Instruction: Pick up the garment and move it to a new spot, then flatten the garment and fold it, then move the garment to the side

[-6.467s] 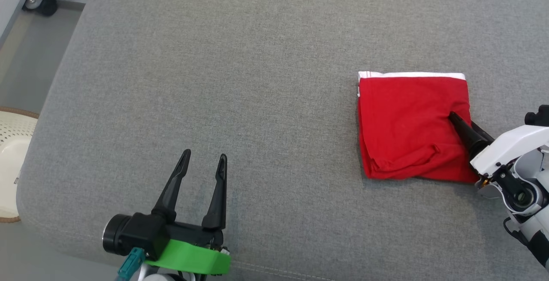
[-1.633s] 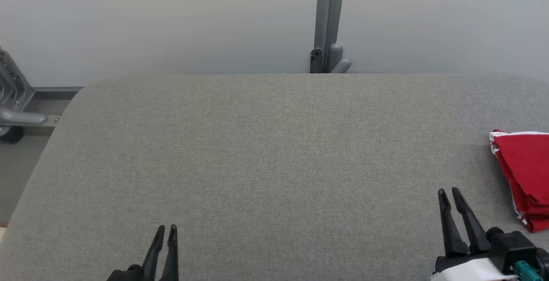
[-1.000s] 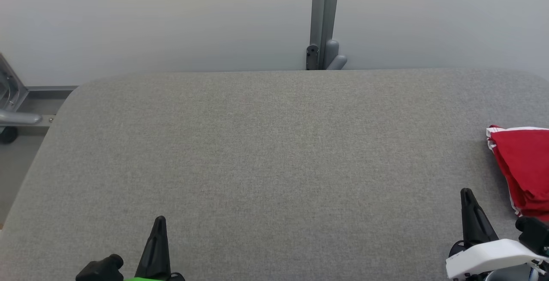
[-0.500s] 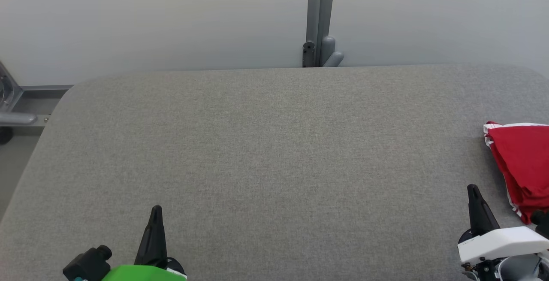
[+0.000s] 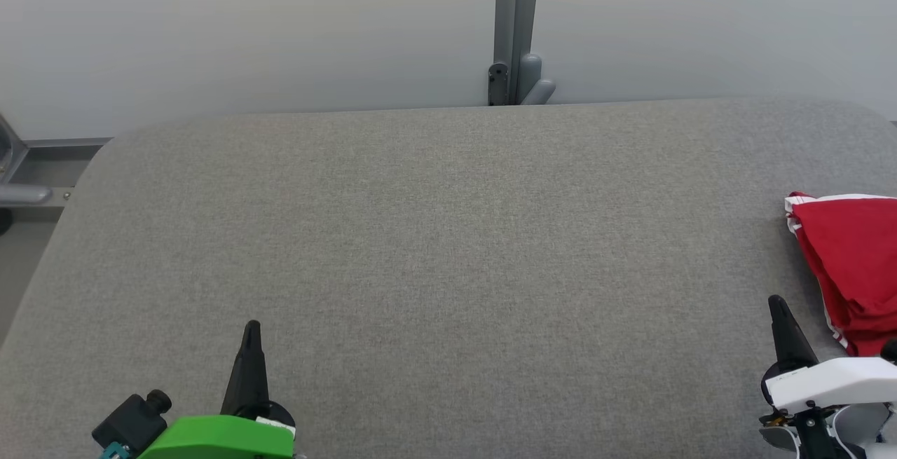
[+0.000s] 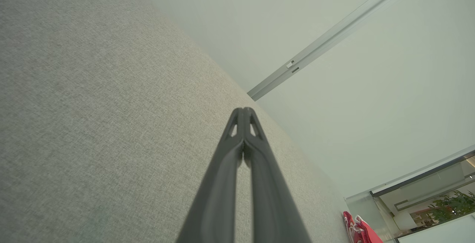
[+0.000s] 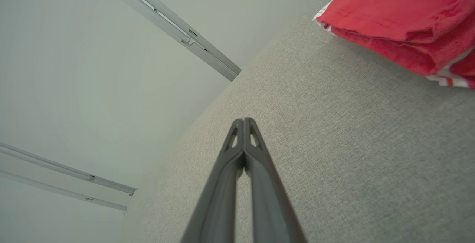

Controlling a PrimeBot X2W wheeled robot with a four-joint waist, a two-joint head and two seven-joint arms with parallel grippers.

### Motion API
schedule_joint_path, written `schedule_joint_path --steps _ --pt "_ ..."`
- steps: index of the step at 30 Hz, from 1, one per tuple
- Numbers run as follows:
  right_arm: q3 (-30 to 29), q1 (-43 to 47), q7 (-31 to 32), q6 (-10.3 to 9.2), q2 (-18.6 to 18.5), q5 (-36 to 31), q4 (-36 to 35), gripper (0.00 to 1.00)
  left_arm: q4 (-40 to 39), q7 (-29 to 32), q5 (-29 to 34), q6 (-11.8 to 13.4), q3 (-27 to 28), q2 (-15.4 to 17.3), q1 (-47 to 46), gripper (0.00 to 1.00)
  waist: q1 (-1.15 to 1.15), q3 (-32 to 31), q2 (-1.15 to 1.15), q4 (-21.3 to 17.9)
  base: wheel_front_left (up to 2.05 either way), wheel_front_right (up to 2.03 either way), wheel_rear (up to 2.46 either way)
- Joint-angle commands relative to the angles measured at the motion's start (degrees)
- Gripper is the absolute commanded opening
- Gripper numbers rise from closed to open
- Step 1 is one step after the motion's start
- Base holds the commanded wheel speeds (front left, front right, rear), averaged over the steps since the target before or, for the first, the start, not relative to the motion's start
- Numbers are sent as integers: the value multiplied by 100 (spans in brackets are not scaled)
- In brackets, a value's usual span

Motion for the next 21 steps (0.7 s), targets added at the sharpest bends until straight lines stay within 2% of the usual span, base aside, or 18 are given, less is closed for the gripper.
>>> schedule_joint_path --steps 1,21 --pt "-58 -169 66 0 -56 195 -14 0 -29 28 -189 -32 13 9 -174 0 0 6 0 -7 0 0 0" --pt "-331 -449 571 0 -62 1437 258 0 93 150 -1383 -93 12 6 -442 0 0 76 0 -92 0 0 0"
